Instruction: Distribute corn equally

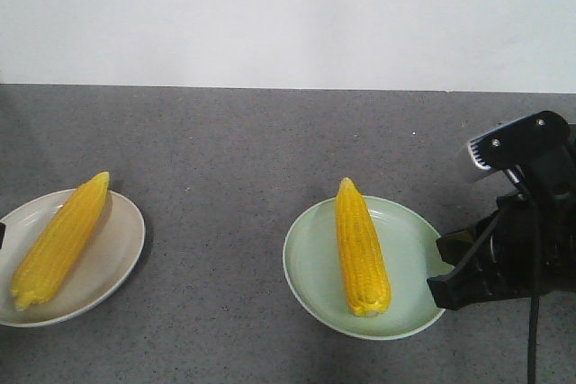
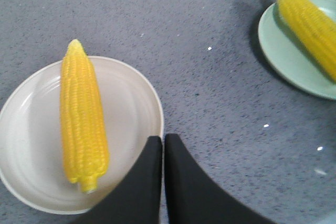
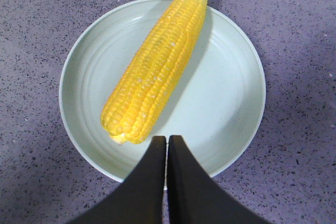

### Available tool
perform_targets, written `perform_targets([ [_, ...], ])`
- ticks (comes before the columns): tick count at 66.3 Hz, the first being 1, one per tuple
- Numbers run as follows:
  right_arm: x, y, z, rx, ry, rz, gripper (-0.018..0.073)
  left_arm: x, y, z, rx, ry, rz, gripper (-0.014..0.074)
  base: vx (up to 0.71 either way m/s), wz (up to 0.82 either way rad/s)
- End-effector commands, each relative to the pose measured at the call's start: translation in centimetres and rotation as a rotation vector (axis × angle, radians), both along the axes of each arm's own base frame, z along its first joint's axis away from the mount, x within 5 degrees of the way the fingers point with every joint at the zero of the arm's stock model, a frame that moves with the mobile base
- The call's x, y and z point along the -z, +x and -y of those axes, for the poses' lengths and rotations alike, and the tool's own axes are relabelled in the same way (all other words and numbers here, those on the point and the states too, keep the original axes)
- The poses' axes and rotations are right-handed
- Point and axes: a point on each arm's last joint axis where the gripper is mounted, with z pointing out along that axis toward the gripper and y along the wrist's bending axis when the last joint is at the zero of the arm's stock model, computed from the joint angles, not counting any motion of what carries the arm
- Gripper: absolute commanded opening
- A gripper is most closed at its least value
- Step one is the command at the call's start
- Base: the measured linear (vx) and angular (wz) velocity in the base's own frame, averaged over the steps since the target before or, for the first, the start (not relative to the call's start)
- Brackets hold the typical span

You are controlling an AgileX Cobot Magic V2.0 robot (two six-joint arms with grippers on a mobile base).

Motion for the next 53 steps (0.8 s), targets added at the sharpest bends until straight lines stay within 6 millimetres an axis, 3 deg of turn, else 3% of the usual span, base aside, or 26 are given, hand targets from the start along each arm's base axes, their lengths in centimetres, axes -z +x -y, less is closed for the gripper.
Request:
perform_targets([
  [1, -1.4, 0.2, 0.0, 0.003, 0.031, 0.076, -0.0011, -0.4, -0.3, -0.4, -0.040, -0.027, 0.129, -0.0008, 0.00, 0.00],
  [11, -1.3, 0.1, 0.0, 0.002, 0.030, 0.073, -0.0011, 3.2, -1.8, -1.4, -0.168, -0.159, 0.292, -0.0008, 0.00, 0.00],
  [29, -1.3, 0.1, 0.0, 0.002, 0.029, 0.072, -0.0011, 10.5, -5.5, -3.4, -0.292, -0.205, 0.641, -0.0008, 0.00, 0.00],
  [44, -1.3, 0.1, 0.0, 0.002, 0.029, 0.072, -0.0011, 15.7, -6.9, -4.0, -0.358, -0.210, 0.717, -0.0008, 0.00, 0.00],
  [53, -1.3, 0.0, 0.0, 0.000, 0.026, 0.063, -0.0011, 16.4, -6.9, -4.0, -0.356, -0.167, 0.650, -0.0008, 0.00, 0.00],
])
